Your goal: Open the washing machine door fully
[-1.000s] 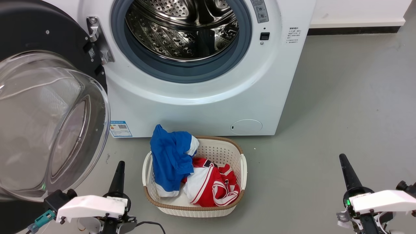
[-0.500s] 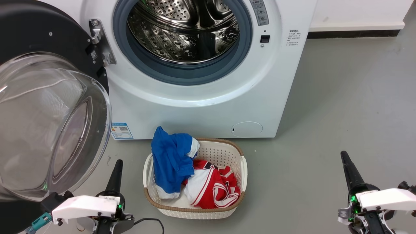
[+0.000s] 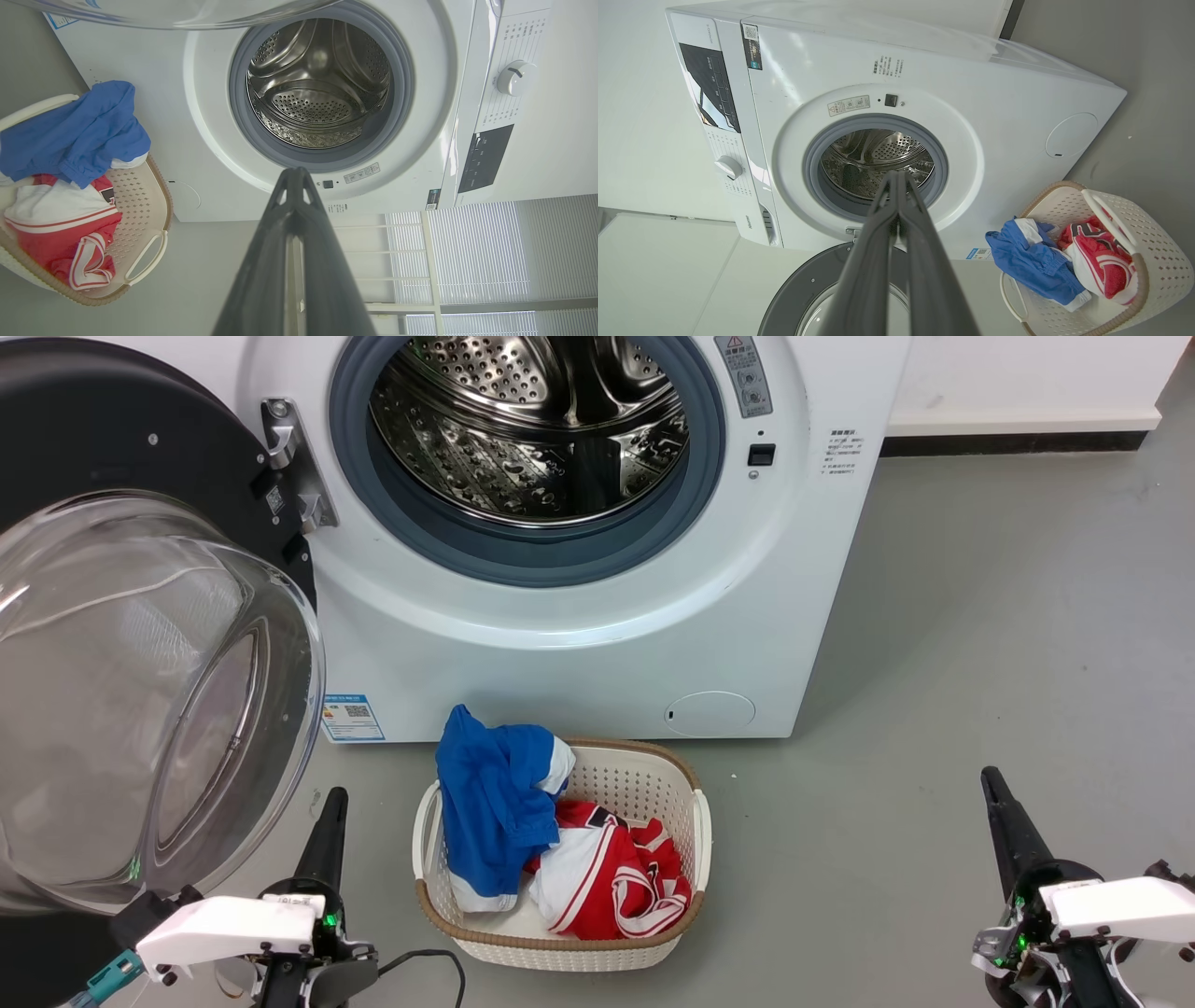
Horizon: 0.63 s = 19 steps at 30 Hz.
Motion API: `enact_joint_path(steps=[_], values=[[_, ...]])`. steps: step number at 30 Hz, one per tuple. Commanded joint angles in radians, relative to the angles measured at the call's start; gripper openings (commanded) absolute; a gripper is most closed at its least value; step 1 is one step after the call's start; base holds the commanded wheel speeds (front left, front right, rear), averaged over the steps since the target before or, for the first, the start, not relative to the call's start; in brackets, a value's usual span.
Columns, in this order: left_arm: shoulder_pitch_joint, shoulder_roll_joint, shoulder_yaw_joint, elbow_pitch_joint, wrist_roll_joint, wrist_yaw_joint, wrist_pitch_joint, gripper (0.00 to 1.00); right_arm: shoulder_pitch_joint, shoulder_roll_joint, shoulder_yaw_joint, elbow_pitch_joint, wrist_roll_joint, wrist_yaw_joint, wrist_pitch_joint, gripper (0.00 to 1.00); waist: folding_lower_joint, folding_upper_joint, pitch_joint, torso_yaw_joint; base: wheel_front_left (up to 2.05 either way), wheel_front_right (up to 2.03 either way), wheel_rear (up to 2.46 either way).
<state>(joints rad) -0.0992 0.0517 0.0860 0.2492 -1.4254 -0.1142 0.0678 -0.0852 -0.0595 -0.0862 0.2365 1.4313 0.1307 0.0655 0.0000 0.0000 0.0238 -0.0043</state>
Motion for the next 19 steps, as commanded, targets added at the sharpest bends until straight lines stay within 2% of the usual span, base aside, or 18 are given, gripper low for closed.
enact_joint_path(steps=[1,19], values=[[-0.012,-0.002,0.006,-0.006,-0.018,-0.004,0.005,0.00,-0.020,-0.003,-0.002,0.001,0.020,0.000,0.005,0.00,0.0000,0.0000,-0.001,0.000,0.00,0.00,0.00],[-0.013,-0.002,0.026,-0.006,-0.149,-0.016,0.039,0.00,-0.025,0.000,-0.014,0.007,0.153,0.000,0.033,0.00,0.0000,0.0000,-0.015,0.003,0.00,0.00,0.00]])
